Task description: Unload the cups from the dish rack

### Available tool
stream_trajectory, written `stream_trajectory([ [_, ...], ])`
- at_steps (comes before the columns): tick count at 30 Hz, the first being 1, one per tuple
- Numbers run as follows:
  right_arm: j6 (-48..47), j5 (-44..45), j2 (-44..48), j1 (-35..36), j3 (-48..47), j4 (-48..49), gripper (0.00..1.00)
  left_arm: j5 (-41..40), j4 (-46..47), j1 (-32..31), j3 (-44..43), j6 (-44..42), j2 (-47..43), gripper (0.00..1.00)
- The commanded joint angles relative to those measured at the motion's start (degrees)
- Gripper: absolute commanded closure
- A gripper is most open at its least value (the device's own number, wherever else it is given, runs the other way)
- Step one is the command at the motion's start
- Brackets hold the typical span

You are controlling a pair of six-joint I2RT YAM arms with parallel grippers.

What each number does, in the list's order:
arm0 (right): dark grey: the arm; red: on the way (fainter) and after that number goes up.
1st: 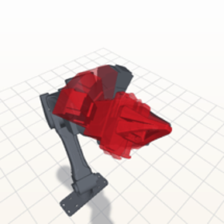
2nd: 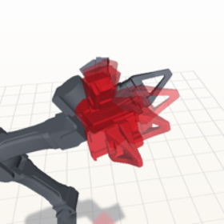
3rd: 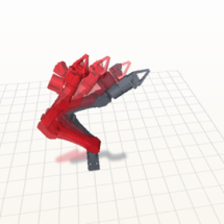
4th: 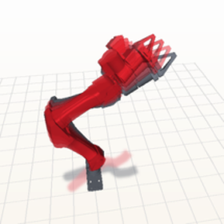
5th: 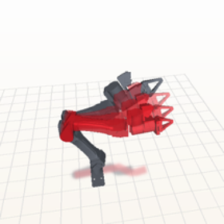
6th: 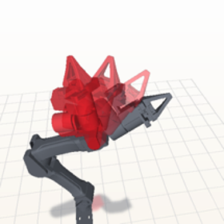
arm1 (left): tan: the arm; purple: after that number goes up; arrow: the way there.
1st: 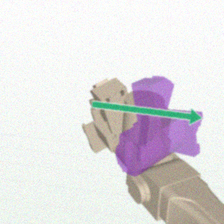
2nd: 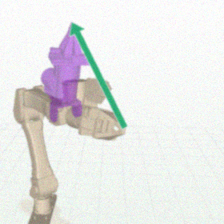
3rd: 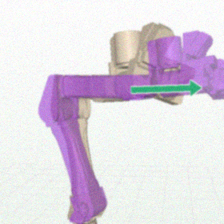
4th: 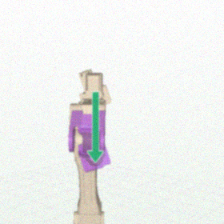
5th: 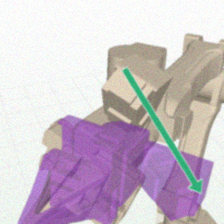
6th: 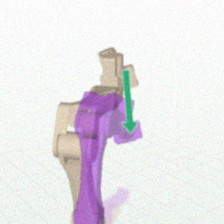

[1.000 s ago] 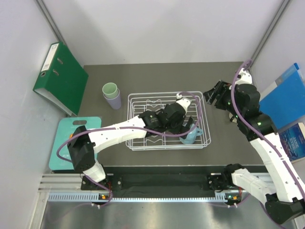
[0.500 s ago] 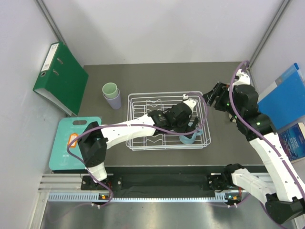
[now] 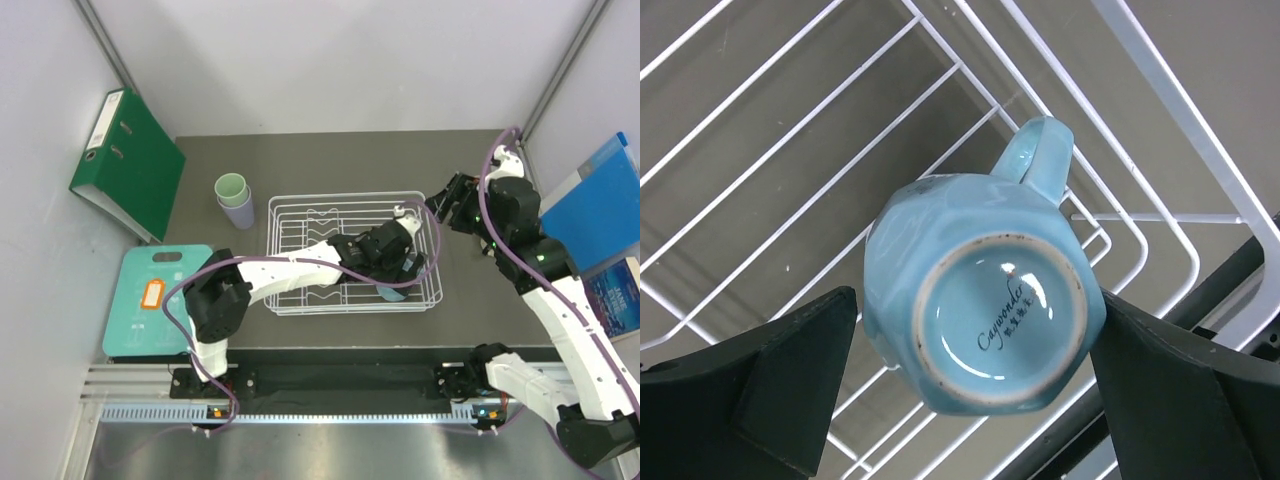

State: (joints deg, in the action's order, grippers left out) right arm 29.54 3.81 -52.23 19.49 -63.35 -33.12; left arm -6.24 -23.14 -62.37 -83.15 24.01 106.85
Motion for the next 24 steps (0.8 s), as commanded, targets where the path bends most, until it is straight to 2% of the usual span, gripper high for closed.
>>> stream_trajectory([
  [1,-0.8,-0.7,0.3,0.9,0.3,1.6,0.32,-0.1,2.2,-0.2,-2.3,-0.3,1.5,0.01],
  [7,-0.9,-0.8,0.3,0.9,1.1,1.8,0.32,-0.4,2.2,-0.2,-2.9,-0.1,3.6,0.01],
  [10,-0.9,-0.7,0.5,0.9,1.7,1.7,0.32,0.7,2.2,-0.2,-3.0,-0.4,4.7,0.09],
  [11,-1.1,-0.7,0.5,0.9,1.8,1.7,0.32,1.5,2.0,-0.2,-3.0,-0.4,5.3,0.14],
  [15,-1.1,-0.6,1.2,1.0,2.3,1.5,0.32,1.8,1.6,-0.1,-3.1,-0.1,5.6,0.56],
  [16,-1.2,-0.6,1.4,0.9,2.4,1.4,0.32,1.5,1.4,-0.2,-3.1,-0.1,5.1,0.88],
  [17,-1.2,-0.4,1.4,0.9,2.2,1.3,0.32,1.1,0.9,-0.1,-3.2,0.0,5.0,1.00],
  [24,-1.8,0.8,1.7,0.9,-0.2,0.6,0.32,-3.3,-2.2,-0.1,-6.4,-1.8,-0.9,1.00],
])
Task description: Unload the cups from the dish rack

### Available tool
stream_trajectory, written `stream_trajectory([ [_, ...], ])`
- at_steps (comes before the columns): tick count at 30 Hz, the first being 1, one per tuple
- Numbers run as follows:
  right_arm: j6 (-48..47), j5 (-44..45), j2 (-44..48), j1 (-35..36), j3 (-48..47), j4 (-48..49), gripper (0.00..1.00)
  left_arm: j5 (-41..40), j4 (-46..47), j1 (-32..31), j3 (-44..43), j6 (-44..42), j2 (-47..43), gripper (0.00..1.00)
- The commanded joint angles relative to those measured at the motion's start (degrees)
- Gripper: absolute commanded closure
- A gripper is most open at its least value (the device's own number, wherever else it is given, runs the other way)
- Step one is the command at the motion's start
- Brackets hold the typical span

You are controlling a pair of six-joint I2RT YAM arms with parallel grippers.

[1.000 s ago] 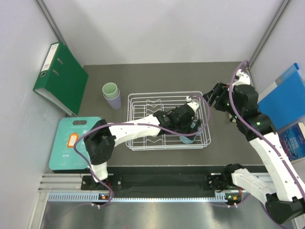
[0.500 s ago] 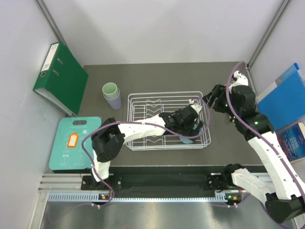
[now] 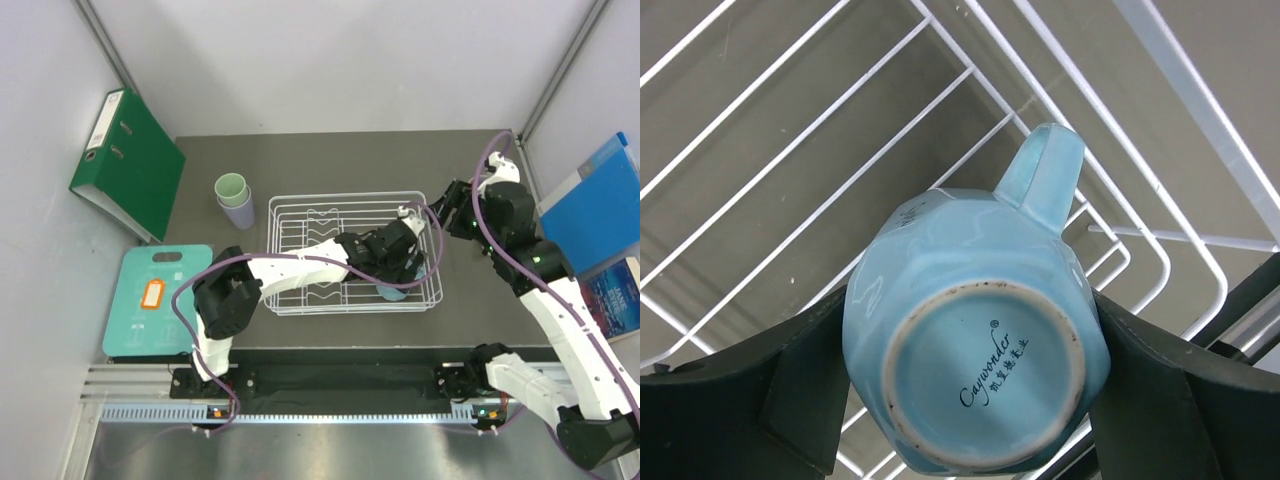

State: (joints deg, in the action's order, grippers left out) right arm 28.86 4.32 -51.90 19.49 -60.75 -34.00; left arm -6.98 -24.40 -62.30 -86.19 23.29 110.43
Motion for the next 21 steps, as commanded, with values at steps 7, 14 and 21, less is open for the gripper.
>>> stream_trajectory([
  [7,-0.7,6.4,1.3,0.9,-6.2,0.1,0.30,-0.9,2.5,5.3,-2.8,4.5,-16.5,1.00],
  [14,2.0,3.6,3.4,0.9,-3.1,5.8,0.30,22.8,22.4,18.8,16.4,20.5,-27.2,1.00],
  [21,8.5,-5.9,5.1,0.6,2.3,14.2,0.32,36.6,60.6,24.9,35.4,42.1,-32.9,1.00],
])
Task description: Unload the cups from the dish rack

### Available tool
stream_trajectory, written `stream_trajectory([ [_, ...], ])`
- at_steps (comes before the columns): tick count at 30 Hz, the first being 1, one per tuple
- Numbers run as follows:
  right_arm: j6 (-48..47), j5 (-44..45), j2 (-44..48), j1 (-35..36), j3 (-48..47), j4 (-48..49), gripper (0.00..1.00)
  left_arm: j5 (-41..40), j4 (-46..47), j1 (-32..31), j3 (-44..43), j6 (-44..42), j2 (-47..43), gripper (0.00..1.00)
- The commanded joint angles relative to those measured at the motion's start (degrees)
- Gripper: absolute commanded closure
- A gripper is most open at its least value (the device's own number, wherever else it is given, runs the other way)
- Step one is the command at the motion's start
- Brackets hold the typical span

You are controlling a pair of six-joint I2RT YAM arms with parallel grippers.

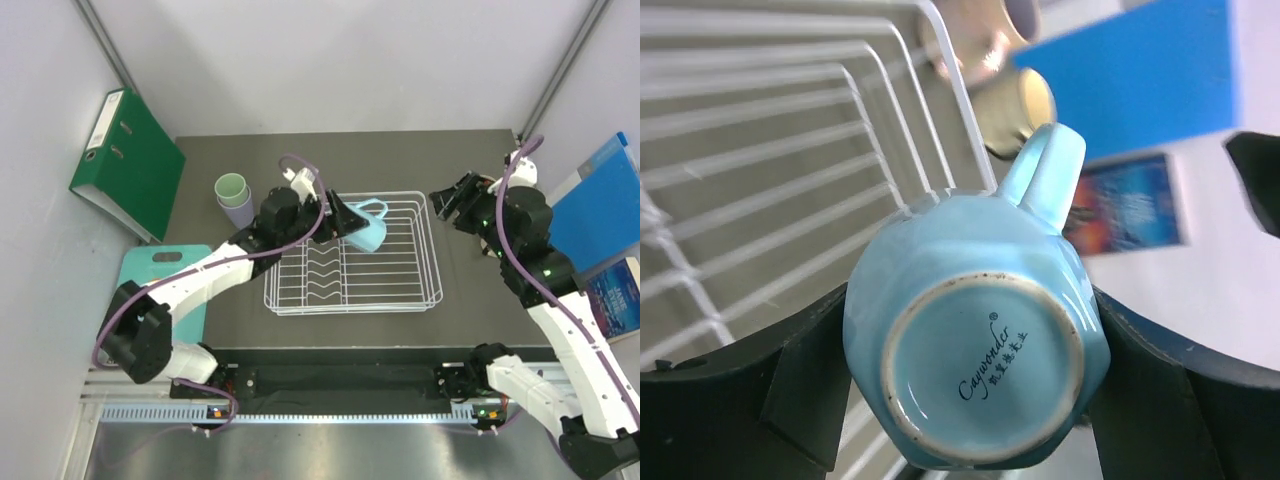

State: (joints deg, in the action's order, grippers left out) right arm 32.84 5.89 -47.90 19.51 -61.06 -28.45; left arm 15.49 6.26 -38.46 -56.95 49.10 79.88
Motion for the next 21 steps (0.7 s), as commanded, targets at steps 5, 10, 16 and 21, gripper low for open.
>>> stream_trajectory([
  [5,6.7,-20.8,-0.3,0.6,6.9,15.2,0.34,19.4,55.9,2.9,9.2,28.8,1.6,1.00],
  [10,12.1,-25.0,1.8,0.6,11.7,22.7,0.39,20.5,66.4,2.9,9.1,37.3,5.6,1.00],
  [16,16.4,-29.3,2.9,0.7,15.4,30.6,0.40,19.4,62.7,2.9,8.7,34.6,5.6,1.00],
  [21,17.7,-30.7,2.5,0.8,15.7,34.1,0.41,20.5,62.6,2.9,8.0,35.0,7.0,1.00],
])
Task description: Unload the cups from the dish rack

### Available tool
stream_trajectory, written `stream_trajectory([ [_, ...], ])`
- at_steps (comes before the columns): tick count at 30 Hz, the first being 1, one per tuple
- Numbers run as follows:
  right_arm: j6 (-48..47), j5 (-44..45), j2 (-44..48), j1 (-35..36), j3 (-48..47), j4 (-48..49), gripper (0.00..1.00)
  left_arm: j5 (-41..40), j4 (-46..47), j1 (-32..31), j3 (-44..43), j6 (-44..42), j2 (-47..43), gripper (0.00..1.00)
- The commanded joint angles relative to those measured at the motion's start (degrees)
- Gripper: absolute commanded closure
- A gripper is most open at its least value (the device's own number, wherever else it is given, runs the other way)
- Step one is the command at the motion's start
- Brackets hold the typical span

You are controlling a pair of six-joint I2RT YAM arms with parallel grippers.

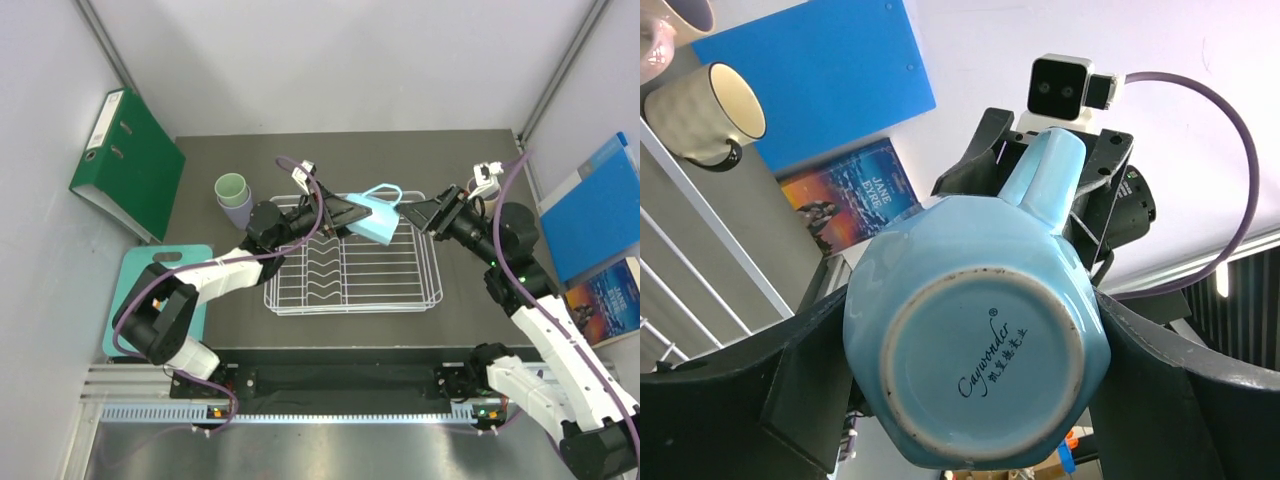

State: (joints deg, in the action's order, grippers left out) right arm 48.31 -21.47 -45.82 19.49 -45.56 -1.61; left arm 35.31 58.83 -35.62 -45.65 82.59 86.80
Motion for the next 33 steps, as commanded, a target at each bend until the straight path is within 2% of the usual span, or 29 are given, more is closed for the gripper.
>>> stream_trajectory([
  [1,2.4,-4.1,0.2,0.9,0.2,7.8,0.41,0.8,10.1,-0.2,-3.7,1.6,0.2,1.00],
  [10,5.8,-8.3,-5.8,3.6,0.5,14.3,0.53,3.1,10.5,-0.5,-5.0,2.6,2.7,1.00],
  [19,7.0,-12.3,-10.9,7.1,-1.1,18.5,0.52,5.9,10.4,-0.6,-7.5,2.9,5.7,1.00],
  [23,5.8,-14.5,-12.1,8.6,-3.0,17.1,0.51,6.0,9.0,-0.4,-8.1,2.2,6.7,1.00],
  [27,3.9,-11.4,-10.9,8.9,-3.1,14.5,0.66,6.4,9.4,-0.3,-8.6,2.3,7.4,1.00],
  [29,2.9,-9.6,-9.7,8.9,-3.1,13.2,0.59,6.4,9.4,-0.2,-8.3,2.3,7.5,1.00],
  [30,2.6,-8.6,-9.4,8.9,-3.1,12.1,0.51,6.3,9.4,-0.1,-8.1,2.2,7.6,1.00],
  [32,1.5,-8.1,-8.4,8.7,-3.5,11.4,0.43,5.7,9.5,0.5,-7.5,2.2,7.2,1.00],
  [33,1.0,-7.6,-8.1,8.6,-3.8,9.8,0.42,5.6,9.5,0.7,-7.4,2.2,7.1,1.00],
])
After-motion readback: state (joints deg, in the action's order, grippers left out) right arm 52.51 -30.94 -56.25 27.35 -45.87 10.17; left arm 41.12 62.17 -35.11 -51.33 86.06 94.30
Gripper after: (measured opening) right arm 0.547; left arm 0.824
